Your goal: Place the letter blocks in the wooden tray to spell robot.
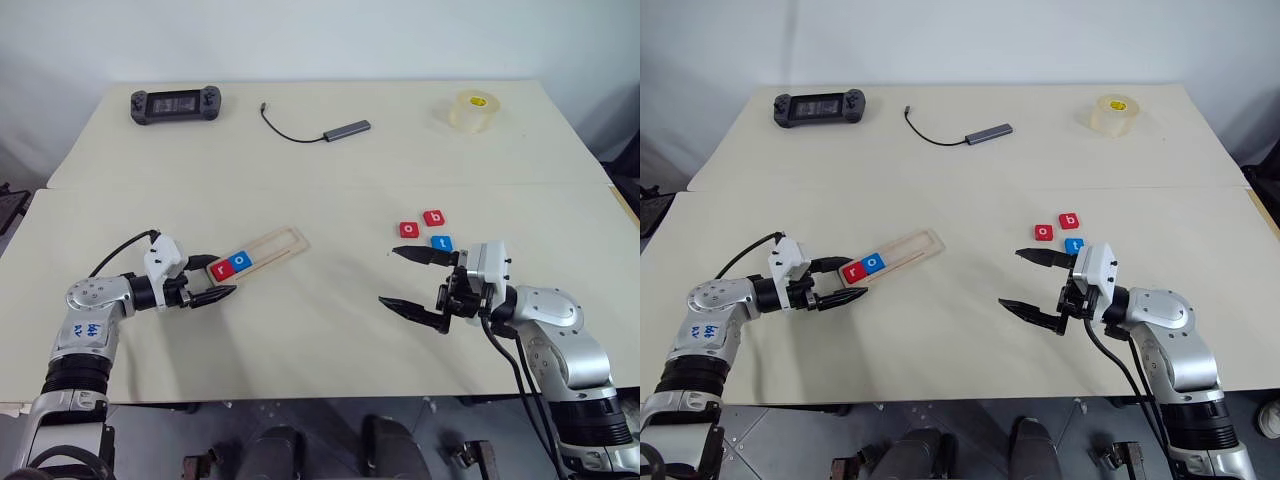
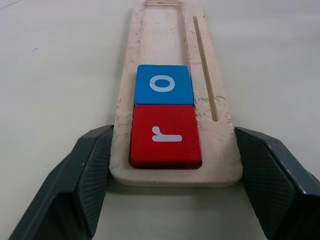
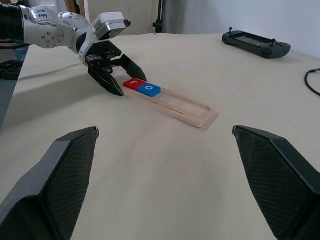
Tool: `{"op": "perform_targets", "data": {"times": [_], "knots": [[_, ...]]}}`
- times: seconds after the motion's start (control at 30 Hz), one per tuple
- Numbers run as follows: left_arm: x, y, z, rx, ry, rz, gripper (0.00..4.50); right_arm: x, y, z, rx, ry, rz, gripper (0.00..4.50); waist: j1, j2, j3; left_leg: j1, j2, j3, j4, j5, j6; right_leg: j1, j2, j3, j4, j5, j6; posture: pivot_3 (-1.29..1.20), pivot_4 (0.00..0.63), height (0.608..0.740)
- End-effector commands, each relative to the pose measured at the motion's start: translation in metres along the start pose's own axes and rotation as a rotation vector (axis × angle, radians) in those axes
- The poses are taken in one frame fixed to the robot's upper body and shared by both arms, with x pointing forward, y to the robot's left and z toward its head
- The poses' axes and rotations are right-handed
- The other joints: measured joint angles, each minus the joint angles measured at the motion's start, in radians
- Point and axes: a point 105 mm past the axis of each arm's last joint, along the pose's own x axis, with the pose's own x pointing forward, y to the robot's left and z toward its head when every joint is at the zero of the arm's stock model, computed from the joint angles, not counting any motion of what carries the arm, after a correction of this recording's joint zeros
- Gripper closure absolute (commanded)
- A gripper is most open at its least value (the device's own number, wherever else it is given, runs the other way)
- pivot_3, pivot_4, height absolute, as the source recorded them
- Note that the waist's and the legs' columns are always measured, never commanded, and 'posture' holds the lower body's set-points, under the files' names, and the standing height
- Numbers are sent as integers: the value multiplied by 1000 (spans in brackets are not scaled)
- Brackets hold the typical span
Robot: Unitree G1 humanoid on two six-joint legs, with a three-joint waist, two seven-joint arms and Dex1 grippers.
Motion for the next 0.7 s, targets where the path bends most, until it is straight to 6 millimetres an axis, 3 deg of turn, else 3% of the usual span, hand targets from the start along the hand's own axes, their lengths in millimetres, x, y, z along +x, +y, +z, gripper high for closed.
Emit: {"op": "perform_targets", "data": {"times": [0.03, 0.23, 0.33, 0.53, 0.7], "knots": [[4, -14, -14, -24, 28, -56, 1105, -6, -4, 10, -51, -9, -10, 0, 0, 0, 0, 0, 0, 0, 0, 0, 0, 0, 0, 0, 0, 0, 0, 0, 150, 740], [31, -35, 32, 92, -85, -202, 1105, -21, -5, 8, -51, 32, -33, 0, 20, 0, 0, -3, -1, -2, 2, 0, 0, 0, -1, -1, 0, 0, 0, 0, 150, 740], [56, -54, 55, 154, -113, -307, 1105, -39, -6, 10, -66, 65, -77, 0, 34, -1, 1, -3, -2, -2, 2, 0, 1, 0, -1, -1, 0, 0, 0, 0, 150, 740], [104, -80, 71, 221, -95, -455, 1105, -84, 0, 12, -59, 161, -198, 0, 40, -1, 1, -3, -2, -1, 2, 0, 1, 1, -1, -1, -1, 0, 1, 0, 150, 740], [128, -93, 72, 258, -68, -508, 1105, -118, 7, 6, -41, 248, -287, 0, 31, -2, 1, -3, -2, 1, 2, 1, 2, 1, 0, -1, -2, 1, 1, 0, 150, 740]]}}
